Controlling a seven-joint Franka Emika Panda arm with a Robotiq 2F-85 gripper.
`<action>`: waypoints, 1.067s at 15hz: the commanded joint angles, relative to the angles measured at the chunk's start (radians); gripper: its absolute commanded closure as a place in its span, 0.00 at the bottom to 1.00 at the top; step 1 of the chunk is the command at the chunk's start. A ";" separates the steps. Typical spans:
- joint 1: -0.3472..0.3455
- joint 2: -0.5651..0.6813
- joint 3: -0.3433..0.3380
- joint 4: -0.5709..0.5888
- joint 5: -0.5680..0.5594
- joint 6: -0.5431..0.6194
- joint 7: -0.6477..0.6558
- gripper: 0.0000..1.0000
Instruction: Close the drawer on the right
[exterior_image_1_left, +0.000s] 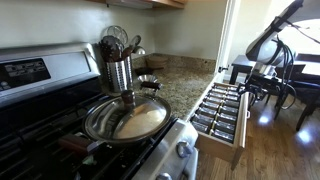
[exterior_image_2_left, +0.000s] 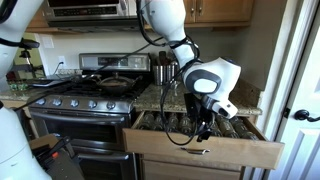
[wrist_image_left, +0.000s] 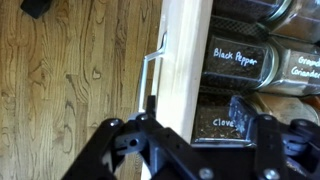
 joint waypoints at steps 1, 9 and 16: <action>0.015 0.042 -0.007 0.069 -0.010 -0.044 0.046 0.25; 0.038 0.068 -0.002 0.137 -0.025 -0.081 0.084 0.28; 0.071 0.078 0.011 0.186 -0.027 -0.086 0.104 0.33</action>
